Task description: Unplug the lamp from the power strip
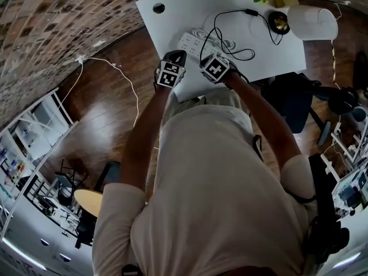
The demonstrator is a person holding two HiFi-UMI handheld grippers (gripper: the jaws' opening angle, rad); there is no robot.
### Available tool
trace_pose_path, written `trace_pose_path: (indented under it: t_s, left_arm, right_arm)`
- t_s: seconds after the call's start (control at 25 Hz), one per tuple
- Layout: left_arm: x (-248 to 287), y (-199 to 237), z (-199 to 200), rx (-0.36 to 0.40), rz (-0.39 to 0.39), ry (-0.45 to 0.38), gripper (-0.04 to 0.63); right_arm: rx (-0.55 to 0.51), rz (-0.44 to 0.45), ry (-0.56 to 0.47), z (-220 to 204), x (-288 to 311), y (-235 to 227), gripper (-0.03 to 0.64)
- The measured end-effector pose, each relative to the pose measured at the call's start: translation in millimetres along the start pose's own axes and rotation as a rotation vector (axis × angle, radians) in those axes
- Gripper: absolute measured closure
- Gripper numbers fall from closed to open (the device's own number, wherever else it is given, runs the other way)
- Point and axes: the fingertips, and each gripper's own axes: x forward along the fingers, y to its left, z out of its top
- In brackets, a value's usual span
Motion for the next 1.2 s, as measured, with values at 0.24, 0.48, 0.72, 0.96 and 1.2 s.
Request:
trace_pose_path:
  t_s: [0.24,0.48,0.72,0.96,1.2]
  left_arm:
    - [-28,-8,-22,-0.072,0.002,-0.034,0.592]
    - [-59,-5,-33,-0.103,-0.022,-0.085,0.592]
    - [-100,5,-28,-0.166,-0.045,-0.200,0.592]
    - [-137,-1,-28,-0.225,-0.104,-0.293,0.592]
    - [-169,-20,-15,-0.238,-0.098,-0.379,0.592]
  right_arm:
    - [0.029,-0.036,0.044,-11,20,12,0.563]
    - [0.093,-0.112,0.027,-18,37,14,0.555]
    - [0.215,-0.291,-0.127,-13,17,6,0.489]
    - [0.255,-0.257,-0.384,3,-10,42,0.466]
    - [0.147,-0.247,-0.498,-1,-44,67,0.474]
